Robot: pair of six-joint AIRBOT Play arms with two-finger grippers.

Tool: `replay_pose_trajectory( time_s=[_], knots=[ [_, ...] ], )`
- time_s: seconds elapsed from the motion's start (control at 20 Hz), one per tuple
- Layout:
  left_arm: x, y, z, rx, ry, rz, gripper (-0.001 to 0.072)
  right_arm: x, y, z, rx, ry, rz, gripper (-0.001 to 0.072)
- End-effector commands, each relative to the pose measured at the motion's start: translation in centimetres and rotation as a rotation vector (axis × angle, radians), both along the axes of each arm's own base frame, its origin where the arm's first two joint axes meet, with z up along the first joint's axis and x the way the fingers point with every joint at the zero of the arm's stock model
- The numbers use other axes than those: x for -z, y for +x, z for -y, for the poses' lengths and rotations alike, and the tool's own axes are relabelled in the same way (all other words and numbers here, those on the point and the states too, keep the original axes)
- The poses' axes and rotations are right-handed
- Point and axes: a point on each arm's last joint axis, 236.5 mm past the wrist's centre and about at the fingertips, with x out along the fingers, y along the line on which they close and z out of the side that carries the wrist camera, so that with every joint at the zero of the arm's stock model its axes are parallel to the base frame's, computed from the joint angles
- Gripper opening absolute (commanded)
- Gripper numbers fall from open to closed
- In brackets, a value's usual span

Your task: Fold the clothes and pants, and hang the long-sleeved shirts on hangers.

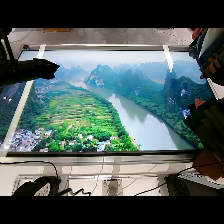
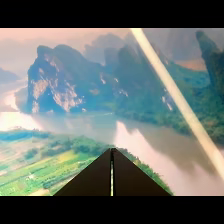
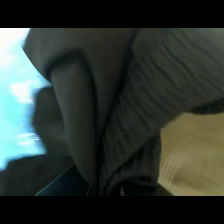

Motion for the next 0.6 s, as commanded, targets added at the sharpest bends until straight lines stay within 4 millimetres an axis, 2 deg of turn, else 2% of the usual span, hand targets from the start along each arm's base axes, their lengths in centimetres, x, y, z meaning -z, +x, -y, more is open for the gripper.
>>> replay_pose_trajectory(
  time_s=[0.0,0.15,0.2,0.25,0.3,0.55],
  knots=[
    [-0.03,-0.06,0.0,0.001,0.001,-0.001,0.0014,1.15,-7.83,0.31,0.216,0.041,-0.165,0.0025],
    [-0.04,-0.05,0.0,0.001,0.0,0.0,0.0014,1.28,-8.15,0.46,0.228,0.046,-0.165,0.0046],
    [-0.04,-0.05,0.0,0.001,0.0,0.0,0.0014,1.25,-8.15,0.46,0.228,0.045,-0.164,0.0214],
    [-0.04,-0.06,0.01,0.001,0.0,0.0,0.0014,1.23,-8.16,0.43,0.228,0.044,-0.165,0.0523],
    [0.01,-0.1,0.02,0.002,0.001,-0.003,0.0014,1.18,-8.21,0.4,0.227,0.042,-0.166,0.072],
    [0.01,-0.09,0.01,0.002,0.001,-0.002,0.0014,0.88,-7.53,0.11,0.207,0.04,-0.142,0.07]
  ],
)
